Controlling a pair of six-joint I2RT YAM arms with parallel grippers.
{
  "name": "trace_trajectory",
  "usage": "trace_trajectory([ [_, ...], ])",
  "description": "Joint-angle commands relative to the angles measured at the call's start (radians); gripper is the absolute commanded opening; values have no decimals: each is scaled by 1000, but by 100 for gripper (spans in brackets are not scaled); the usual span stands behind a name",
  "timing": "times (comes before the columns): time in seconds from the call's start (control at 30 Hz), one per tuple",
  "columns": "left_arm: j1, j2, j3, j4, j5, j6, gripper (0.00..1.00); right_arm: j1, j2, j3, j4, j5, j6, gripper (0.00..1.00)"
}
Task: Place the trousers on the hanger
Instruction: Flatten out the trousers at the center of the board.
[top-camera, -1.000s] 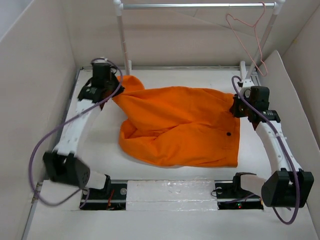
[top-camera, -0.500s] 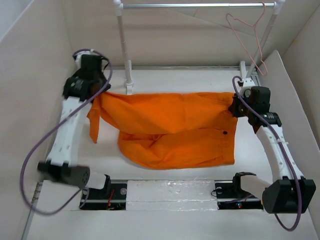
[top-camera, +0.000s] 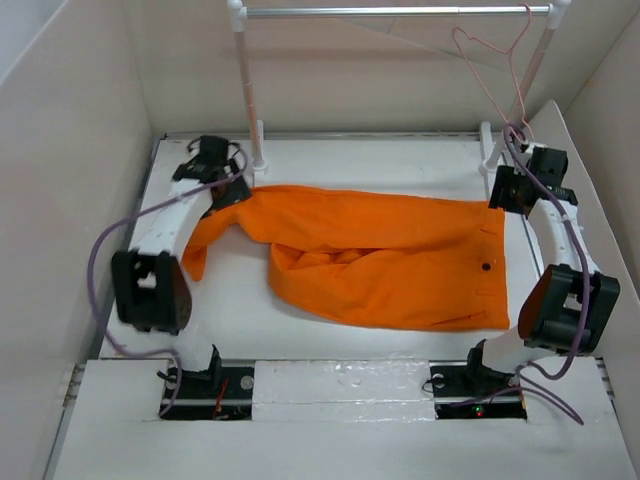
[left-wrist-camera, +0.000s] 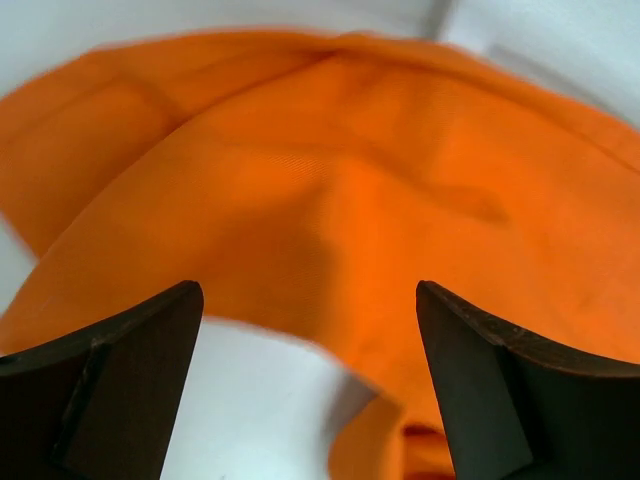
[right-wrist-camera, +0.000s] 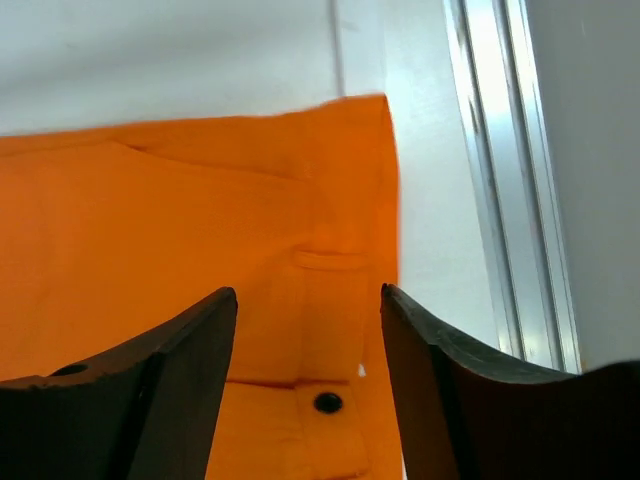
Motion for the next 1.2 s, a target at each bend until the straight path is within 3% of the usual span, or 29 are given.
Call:
trace_trajectory([
  [0.0,191,-270,-261,163,-3,-82,83,88,-16,109,31,-38,-32,66],
  [0.1,347,-373,-476,277,173,-171,83,189,-106,-12,55,-48,-36,66],
  [0.13,428,-379,-507,289,205,-196,83,206,-137,-55,83,-43,-30,56],
  [0.23,535,-396,-602,323,325,-249,83,249,-249,-214,114,-77,-29,8],
  [0.27,552,-401,-635,341,332,-257,83,260,-283,-248,118,-84,-32,0],
  [0.37,610,-386,-682,355,400,-298,84,324,-401,-356,123,-111,-53,0],
  [0.4,610,-380,-699,369,422,-308,84,341,-420,-376,117,-132,-66,5],
  [0.43,619,-376,-714,395,469,-315,84,376,-444,-405,103,-147,-72,22],
  [0.53,619,-382,-794,515,563,-371,83,462,-476,-454,86,-190,-86,42],
  [0.73,619,-399,-867,676,591,-440,77,642,-529,-523,83,-132,-60,47],
  [0.77,619,-348,-819,691,574,-443,68,677,-530,-553,91,-112,-43,47],
  [0.83,619,-329,-798,690,556,-449,63,677,-524,-555,95,-121,-43,47],
  [0.93,593,-262,-681,685,549,-422,13,688,-512,-549,95,-111,-43,47],
  [0.97,571,-232,-575,611,534,-406,0,688,-509,-542,94,-109,-47,47],
  [1.17,475,-263,-169,425,483,-178,0,678,-529,-508,80,-78,-52,47],
])
